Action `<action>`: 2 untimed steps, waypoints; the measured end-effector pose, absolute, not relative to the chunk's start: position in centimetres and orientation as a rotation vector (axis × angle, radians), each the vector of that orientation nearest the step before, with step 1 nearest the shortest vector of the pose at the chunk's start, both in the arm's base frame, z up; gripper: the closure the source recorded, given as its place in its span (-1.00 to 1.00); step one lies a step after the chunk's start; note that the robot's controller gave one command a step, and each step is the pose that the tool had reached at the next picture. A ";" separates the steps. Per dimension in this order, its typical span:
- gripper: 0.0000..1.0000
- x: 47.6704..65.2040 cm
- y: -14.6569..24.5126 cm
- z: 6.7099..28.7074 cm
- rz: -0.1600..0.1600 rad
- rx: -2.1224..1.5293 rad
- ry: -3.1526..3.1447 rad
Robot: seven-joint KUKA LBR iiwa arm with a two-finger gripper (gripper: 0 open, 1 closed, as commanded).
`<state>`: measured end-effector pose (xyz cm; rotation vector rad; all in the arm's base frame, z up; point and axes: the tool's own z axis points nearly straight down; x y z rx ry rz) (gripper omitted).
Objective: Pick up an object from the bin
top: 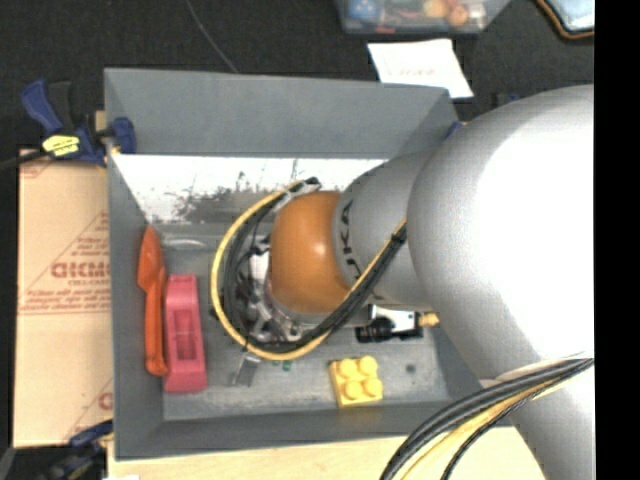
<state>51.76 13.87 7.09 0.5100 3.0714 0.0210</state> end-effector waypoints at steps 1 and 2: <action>1.00 52.9 11.1 7.2 0.020 0.709 3.045; 1.00 52.9 11.1 7.2 0.019 0.709 3.045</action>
Offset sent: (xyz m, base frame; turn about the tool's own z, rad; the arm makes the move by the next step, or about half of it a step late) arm 0.0000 0.0000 0.0000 0.0000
